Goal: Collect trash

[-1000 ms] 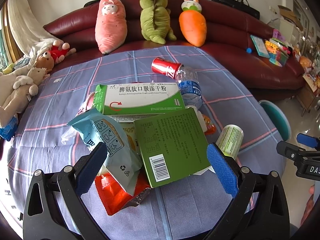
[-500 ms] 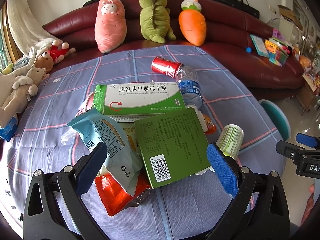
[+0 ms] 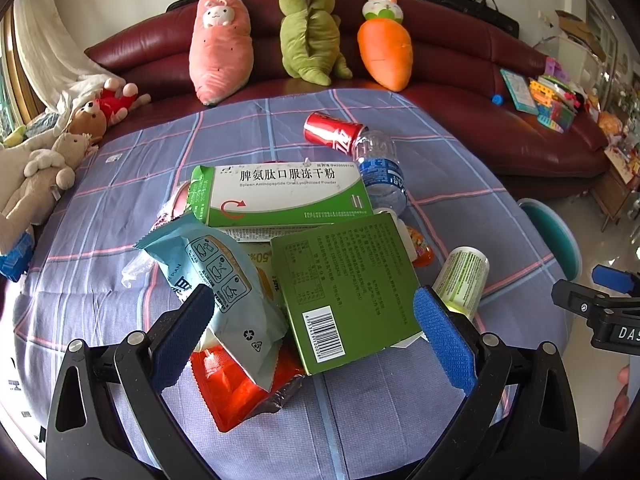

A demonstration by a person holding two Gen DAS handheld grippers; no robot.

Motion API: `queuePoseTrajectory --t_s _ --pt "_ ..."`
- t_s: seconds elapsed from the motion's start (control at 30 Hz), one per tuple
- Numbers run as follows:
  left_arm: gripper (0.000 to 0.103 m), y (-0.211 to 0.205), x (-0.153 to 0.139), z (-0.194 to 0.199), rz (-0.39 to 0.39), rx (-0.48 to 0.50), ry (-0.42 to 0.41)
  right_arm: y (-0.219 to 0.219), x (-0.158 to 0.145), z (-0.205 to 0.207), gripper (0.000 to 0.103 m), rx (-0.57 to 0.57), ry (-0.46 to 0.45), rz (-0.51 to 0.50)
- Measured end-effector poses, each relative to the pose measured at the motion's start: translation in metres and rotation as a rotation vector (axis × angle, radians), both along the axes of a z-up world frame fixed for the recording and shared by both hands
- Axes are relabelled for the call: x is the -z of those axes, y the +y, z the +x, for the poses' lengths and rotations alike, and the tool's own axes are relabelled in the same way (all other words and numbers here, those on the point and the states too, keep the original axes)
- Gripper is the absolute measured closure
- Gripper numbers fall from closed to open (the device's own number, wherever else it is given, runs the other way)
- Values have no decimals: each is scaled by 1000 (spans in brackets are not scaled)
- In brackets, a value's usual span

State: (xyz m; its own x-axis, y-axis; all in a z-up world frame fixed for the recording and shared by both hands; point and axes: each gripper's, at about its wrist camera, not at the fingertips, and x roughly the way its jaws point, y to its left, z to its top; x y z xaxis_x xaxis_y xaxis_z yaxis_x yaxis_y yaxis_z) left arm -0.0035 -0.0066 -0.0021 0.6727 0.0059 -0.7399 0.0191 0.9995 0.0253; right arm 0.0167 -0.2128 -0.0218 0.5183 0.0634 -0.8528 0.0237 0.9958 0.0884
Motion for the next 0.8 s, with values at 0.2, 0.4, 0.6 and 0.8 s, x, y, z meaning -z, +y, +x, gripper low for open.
queuePoseTrajectory --t_s 0.2,0.4,0.6,0.8 --pt "4 0 0 0 -1 0 0 0 0 0 6 0 -1 -2" --pt "4 -1 1 0 -3 -1 3 1 1 0 6 0 6 0" --pt "4 7 7 -1 -8 -4 11 6 1 2 6 -12 12 -9" --pt "4 19 14 -6 -1 12 23 18 6 4 6 -54 28 -9"
